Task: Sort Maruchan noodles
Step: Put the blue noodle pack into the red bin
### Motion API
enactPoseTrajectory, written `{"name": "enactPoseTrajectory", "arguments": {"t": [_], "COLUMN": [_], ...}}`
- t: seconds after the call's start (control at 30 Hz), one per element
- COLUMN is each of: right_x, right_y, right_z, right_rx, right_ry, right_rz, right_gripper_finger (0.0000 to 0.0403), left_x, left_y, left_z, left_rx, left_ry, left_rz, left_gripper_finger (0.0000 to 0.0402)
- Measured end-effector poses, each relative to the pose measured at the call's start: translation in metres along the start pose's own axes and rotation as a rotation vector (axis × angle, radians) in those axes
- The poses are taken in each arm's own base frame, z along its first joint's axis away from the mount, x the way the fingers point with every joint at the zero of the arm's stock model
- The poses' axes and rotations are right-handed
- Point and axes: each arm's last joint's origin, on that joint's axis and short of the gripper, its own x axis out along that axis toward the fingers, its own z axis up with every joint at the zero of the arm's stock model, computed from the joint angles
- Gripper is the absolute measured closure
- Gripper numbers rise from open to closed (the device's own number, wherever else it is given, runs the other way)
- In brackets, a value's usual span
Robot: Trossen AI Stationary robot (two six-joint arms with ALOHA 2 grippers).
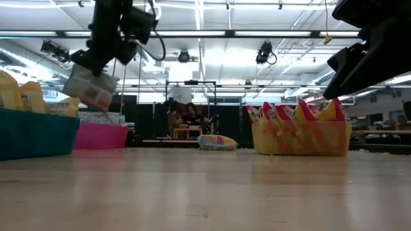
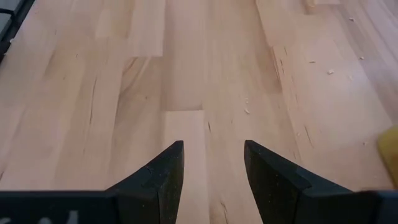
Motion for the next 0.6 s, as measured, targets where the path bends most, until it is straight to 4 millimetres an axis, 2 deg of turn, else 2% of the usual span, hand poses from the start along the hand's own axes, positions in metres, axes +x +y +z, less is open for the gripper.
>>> {"name": "enactPoseTrajectory", "arguments": {"t": [0.1,0.33,0.47,0.6], "right_x": [0.000,-0.003,-0.004,-0.004], "right_y": [0.000,0.005,0.006,0.005], "right_z": [0.000,-0.003,-0.005,-0.006], "right_rx": [0.021,0.031,0.020,0.015], "right_ry": [0.000,0.006,0.015,0.026], "right_rz": [0.001,0.022,0.022,0.012], "right_gripper_finger": [0.0229,0.0229,0.0229,0.0229], "left_x": [0.021,0.072,0.082,0.081], "left_y": [-0.005,-0.043,-0.053,-0.049], "left_z": [0.000,0.010,0.020,0.035], "left_rx": [0.065,0.325,0.313,0.269], "left_ry": [0.042,0.060,-0.016,-0.136], "left_rz": [-0.012,-0.030,-0.009,0.032], "left_gripper_finger": [0.0395,0.0395,0.0395,0.0395]}}
